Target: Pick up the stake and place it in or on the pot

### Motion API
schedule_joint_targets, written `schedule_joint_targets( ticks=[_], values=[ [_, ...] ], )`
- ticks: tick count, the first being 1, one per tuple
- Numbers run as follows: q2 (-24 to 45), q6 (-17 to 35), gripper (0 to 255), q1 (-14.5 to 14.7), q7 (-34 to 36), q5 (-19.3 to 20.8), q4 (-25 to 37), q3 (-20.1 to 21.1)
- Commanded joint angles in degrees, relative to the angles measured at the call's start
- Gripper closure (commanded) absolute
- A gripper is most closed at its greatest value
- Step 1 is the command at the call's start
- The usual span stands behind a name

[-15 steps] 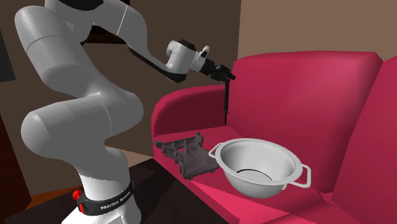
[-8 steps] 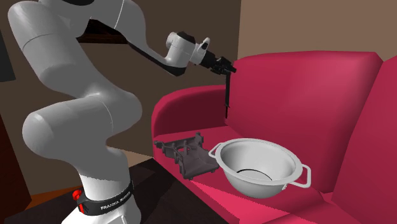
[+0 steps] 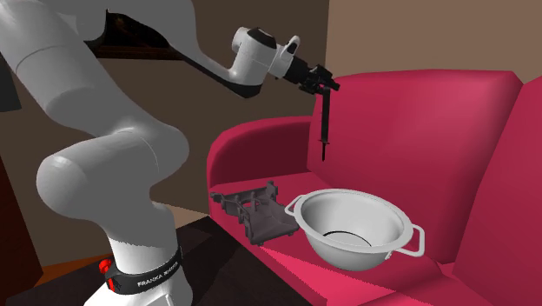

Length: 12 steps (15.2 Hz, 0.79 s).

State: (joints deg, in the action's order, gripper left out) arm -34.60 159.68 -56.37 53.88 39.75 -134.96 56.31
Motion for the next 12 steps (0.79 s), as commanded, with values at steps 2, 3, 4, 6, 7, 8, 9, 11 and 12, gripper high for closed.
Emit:
schedule_joint_targets(
  ticks=[2,3,4,6,7,8,9,11,12],
  values=[
    [-1.0,2.3,255,4.7,-4.9,-0.6,-3.5,-8.6],
    [-1.2,3.1,255,5.7,-6.4,-0.8,-4.4,-10.9],
    [-1.4,3.8,255,6.7,-7.9,-0.9,-5.1,-13.2],
    [-1.7,5.0,255,8.5,-11.2,-1.2,-6.4,-17.8],
    [-1.7,5.6,255,9.4,-12.9,-1.3,-7.0,-20.1],
    [-1.8,6.1,255,10.2,-14.6,-1.5,-7.5,-22.4],
    [-1.8,6.6,255,11.1,-16.3,-1.6,-7.9,-24.7],
    [-1.8,7.5,255,12.9,-19.9,-2.1,-8.5,-29.3],
    [-1.7,7.8,255,13.8,-21.8,-2.3,-8.8,-31.6]
  ],
)
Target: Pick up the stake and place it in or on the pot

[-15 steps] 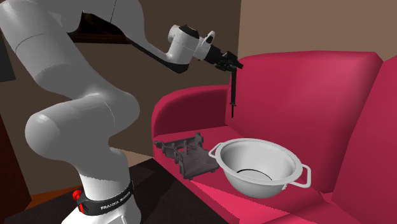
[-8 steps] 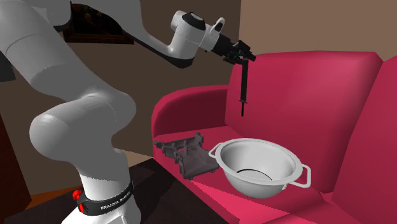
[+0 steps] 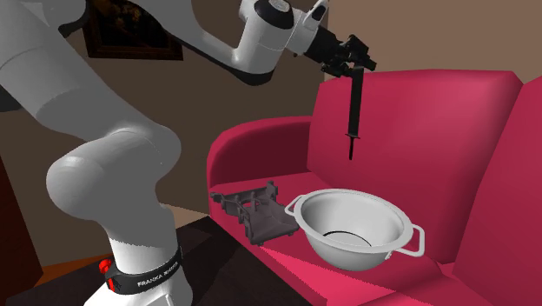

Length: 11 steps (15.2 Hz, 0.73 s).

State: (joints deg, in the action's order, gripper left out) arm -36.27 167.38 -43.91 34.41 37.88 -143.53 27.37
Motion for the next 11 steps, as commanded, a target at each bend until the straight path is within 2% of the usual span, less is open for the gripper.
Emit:
schedule_joint_targets(
  ticks=[1,2,4,11],
  values=[
    [0.0,0.4,255,2.2,-4.2,-0.7,-0.4,-5.0],
    [0.1,0.5,255,2.6,-5.0,-0.8,-0.4,-6.0],
    [0.1,2.1,255,1.0,-3.6,0.2,-1.5,-4.8],
    [-0.1,8.0,255,-6.0,2.0,3.6,-4.9,0.9]
  ],
)
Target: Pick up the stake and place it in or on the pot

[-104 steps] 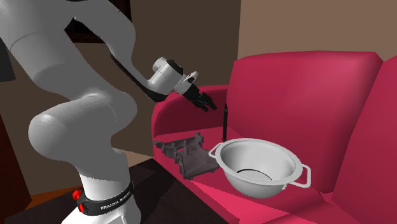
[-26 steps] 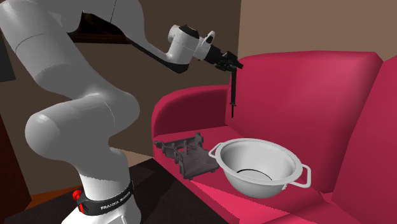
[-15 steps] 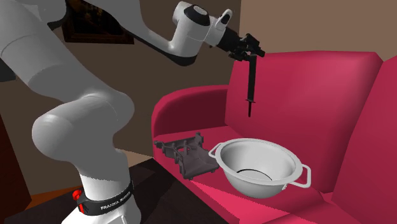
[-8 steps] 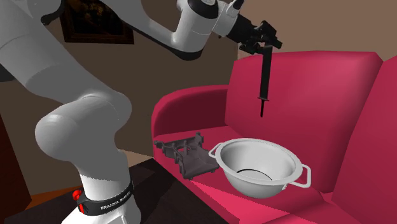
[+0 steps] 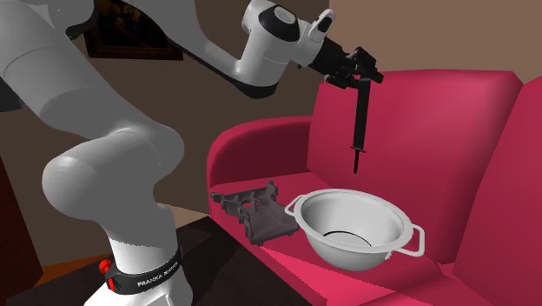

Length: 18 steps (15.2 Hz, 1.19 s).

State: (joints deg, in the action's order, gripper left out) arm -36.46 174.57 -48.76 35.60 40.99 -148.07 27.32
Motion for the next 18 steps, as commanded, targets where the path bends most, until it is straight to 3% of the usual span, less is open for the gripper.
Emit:
schedule_joint_targets(
  ticks=[1,10,18],
  values=[
    [0.0,1.8,255,-2.4,1.7,0.9,-0.8,2.0],
    [-2.0,10.9,255,-15.7,8.9,3.5,-4.3,13.5],
    [-6.2,19.9,255,-28.5,12.9,1.4,-7.1,25.8]
  ],
)
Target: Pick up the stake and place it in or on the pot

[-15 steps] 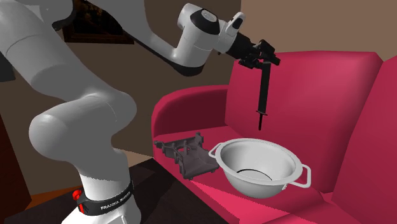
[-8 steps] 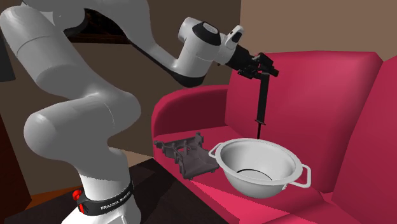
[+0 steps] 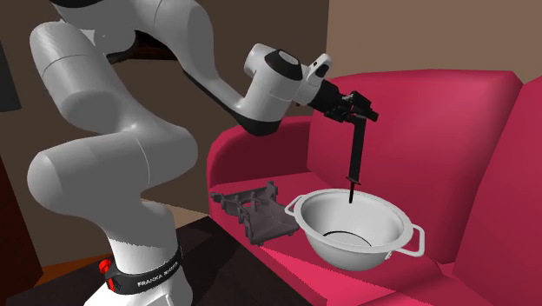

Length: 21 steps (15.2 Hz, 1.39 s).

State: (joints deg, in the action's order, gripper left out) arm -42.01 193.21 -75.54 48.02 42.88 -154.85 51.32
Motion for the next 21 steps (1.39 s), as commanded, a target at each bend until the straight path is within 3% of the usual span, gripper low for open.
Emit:
schedule_joint_targets(
  ticks=[1,5,12,13,18,21],
  values=[
    [-1.3,2.3,255,-3.1,0.8,-1.1,-0.7,3.3],
    [-3.9,6.6,255,-8.6,1.9,-3.7,-1.9,9.2],
    [-3.9,6.6,255,-8.5,1.9,-3.7,-1.9,9.2],
    [-3.9,6.6,0,-8.6,1.9,-3.7,-1.9,9.2],
    [-3.9,6.6,0,-8.6,1.9,-3.7,-1.9,9.2],
    [-4.9,-0.1,0,6.1,2.2,0.1,-6.0,-2.6]
  ],
)
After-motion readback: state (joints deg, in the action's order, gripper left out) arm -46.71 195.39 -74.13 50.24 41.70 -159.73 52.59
